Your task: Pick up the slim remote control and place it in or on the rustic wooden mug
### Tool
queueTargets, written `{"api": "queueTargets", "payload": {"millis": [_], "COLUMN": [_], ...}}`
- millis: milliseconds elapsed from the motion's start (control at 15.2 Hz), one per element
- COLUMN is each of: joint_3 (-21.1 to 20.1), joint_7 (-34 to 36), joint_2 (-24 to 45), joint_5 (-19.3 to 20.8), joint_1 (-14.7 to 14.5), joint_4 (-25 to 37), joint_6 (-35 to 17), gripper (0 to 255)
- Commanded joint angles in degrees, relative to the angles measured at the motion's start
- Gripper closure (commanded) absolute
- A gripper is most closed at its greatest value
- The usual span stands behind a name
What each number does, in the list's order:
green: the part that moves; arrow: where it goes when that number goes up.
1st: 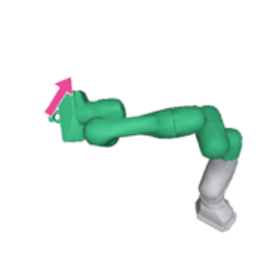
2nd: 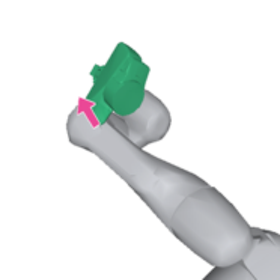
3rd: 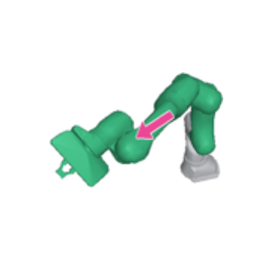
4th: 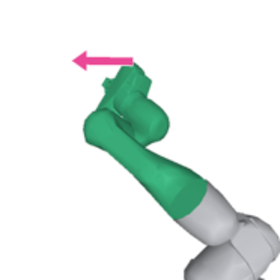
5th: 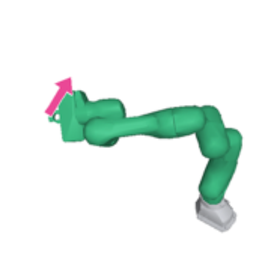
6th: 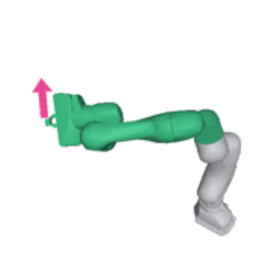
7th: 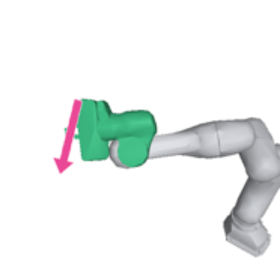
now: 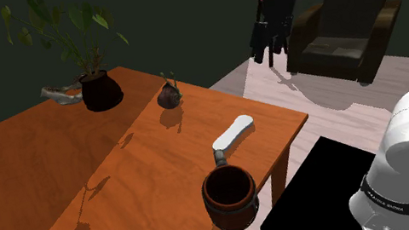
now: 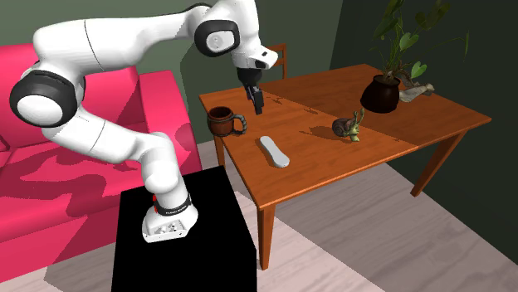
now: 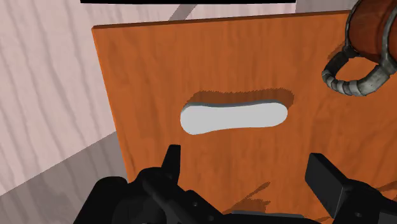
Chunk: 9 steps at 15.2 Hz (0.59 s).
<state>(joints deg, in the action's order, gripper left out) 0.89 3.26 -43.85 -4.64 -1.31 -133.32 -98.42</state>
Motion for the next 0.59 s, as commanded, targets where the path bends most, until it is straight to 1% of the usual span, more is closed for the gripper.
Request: {"api": "queueTargets", "payload": {"millis": [0,264,528], "joint_3": [0.0,-6.58,-13.04], "joint_7": [0.0,15.89,31.83], "joint_2": [0.0,2.73,7.64], "joint_5": [0.0,-2.21,-4.02], "joint_1": [0.0,3.62,7.22], "joint_4": [0.0,-4.27,-6.51], "joint_6": [0.0,-6.08,-12.0], "gripper": [0,0,0]}}
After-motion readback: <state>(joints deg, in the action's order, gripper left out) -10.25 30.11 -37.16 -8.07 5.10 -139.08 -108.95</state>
